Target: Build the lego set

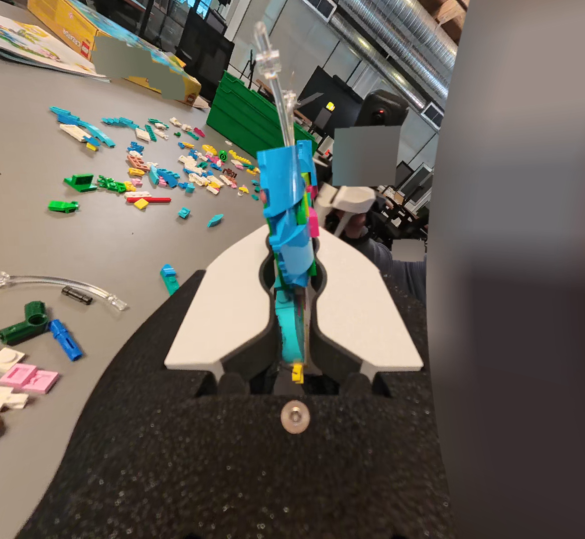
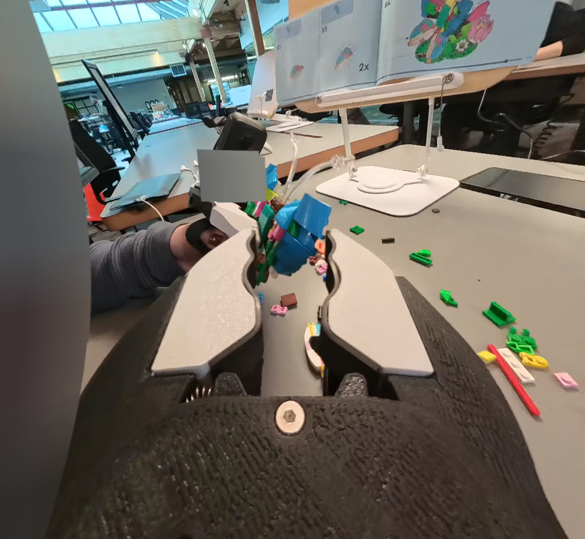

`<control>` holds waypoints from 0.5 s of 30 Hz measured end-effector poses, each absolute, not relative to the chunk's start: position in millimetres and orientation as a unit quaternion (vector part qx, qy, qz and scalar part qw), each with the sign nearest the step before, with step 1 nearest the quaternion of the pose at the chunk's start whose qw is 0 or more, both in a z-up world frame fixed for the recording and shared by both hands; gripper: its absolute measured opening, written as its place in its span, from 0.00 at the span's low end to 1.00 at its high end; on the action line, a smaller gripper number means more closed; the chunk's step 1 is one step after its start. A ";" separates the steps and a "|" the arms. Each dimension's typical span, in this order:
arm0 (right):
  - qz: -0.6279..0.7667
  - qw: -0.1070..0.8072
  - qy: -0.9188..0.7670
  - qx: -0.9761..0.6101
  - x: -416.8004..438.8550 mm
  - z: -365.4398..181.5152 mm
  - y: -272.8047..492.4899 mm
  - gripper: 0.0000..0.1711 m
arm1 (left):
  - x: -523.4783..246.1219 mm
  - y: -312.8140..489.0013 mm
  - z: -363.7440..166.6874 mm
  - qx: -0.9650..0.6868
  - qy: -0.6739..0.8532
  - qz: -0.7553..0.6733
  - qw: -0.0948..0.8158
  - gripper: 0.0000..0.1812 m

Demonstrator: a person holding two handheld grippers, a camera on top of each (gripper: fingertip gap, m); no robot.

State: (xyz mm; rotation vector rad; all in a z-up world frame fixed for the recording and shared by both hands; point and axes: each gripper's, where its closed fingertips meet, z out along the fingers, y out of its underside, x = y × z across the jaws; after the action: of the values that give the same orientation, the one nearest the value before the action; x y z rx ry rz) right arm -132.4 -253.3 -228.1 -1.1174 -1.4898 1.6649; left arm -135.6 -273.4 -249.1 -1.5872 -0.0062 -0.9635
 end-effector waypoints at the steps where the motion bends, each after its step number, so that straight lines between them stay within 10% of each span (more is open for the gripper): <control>1: 0.629 0.314 -0.569 -0.427 -134.1 -229.4 -253.8 0.20 | -135.4 -274.0 -247.4 -0.682 -0.002 -0.418 0.600 0.10; 15: 0.318 0.163 -0.816 -0.454 -109.1 -343.0 -245.6 0.24 | -174.9 -277.5 -246.9 -0.672 -0.065 -0.378 0.633 0.10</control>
State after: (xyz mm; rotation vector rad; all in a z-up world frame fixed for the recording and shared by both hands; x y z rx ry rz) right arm -109.1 -245.6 -343.0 -1.2946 -2.3270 0.9075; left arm -174.9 -277.5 -246.9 -1.5369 -0.1494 -0.8652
